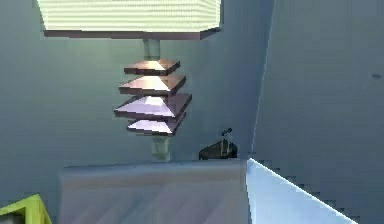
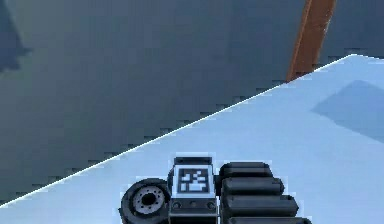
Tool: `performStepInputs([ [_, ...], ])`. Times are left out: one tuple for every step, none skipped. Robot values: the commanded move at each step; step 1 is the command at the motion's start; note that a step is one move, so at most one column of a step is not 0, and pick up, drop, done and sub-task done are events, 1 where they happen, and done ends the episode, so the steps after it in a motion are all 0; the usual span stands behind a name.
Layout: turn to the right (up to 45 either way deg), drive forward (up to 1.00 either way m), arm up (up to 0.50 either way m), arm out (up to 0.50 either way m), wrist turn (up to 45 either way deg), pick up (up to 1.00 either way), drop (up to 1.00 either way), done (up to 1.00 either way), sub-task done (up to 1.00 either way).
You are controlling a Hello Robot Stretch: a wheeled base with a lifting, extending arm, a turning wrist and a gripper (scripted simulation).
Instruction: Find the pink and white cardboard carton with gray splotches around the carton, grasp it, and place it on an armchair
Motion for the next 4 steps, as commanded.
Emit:
performStepInputs([
  [45.0, 0.00, 0.00, 0.00, 0.0, 0.00, 0.00, 0.00, 0.00],
  [27.0, 0.00, 0.00, 0.00, 0.0, 0.00, 0.00, 0.00, 0.00],
  [-45.0, 0.00, 0.00, 0.00, 0.0, 0.00, 0.00, 0.00, 0.00],
  [-42.0, 0.00, 0.00, 0.00, 0.0, 0.00, 0.00, 0.00, 0.00],
])
